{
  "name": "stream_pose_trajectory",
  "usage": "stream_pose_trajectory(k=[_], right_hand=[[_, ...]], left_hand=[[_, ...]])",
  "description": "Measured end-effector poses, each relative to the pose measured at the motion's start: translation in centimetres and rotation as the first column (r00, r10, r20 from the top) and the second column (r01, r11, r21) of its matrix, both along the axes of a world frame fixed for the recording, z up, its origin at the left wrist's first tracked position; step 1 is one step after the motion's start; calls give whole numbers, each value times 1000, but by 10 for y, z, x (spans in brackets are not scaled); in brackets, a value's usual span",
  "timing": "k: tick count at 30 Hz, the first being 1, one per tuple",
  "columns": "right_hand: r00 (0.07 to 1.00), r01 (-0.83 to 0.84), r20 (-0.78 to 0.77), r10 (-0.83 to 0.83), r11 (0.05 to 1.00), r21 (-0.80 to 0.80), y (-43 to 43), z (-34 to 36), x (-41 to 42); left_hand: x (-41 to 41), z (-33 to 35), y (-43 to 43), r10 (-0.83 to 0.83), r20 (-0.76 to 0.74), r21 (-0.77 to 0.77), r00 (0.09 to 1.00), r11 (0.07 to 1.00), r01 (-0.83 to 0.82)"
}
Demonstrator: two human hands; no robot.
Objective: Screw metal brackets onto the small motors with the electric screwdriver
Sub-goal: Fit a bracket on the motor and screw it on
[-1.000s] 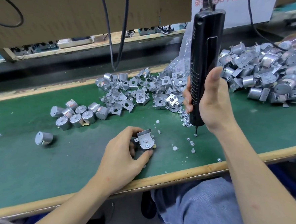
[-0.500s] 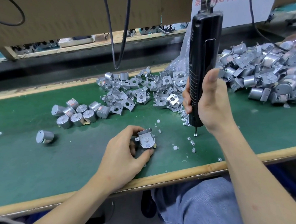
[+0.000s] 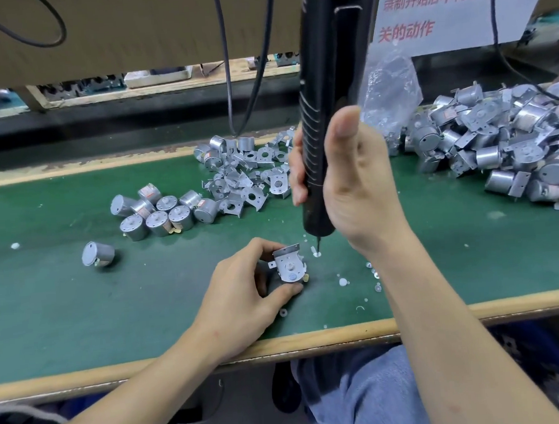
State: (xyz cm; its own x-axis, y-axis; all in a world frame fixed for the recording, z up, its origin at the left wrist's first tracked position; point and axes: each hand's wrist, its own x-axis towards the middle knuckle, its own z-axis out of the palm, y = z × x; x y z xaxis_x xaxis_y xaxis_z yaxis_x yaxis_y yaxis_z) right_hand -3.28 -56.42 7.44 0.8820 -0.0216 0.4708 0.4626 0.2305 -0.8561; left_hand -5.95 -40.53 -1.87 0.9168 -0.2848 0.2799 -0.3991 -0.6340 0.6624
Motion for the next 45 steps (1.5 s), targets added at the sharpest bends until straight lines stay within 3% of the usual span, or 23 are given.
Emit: stream_pose_trajectory(k=[28, 45], right_hand=[[1000, -11, -26, 10, 1000, -13, 32, -19, 13], [998, 49, 35, -48, 998, -33, 37, -25, 11]], left_hand=[[0, 1, 0, -18, 1, -28, 1000, 999, 19], [-3, 1, -2, -34, 31, -39, 999, 999, 35]])
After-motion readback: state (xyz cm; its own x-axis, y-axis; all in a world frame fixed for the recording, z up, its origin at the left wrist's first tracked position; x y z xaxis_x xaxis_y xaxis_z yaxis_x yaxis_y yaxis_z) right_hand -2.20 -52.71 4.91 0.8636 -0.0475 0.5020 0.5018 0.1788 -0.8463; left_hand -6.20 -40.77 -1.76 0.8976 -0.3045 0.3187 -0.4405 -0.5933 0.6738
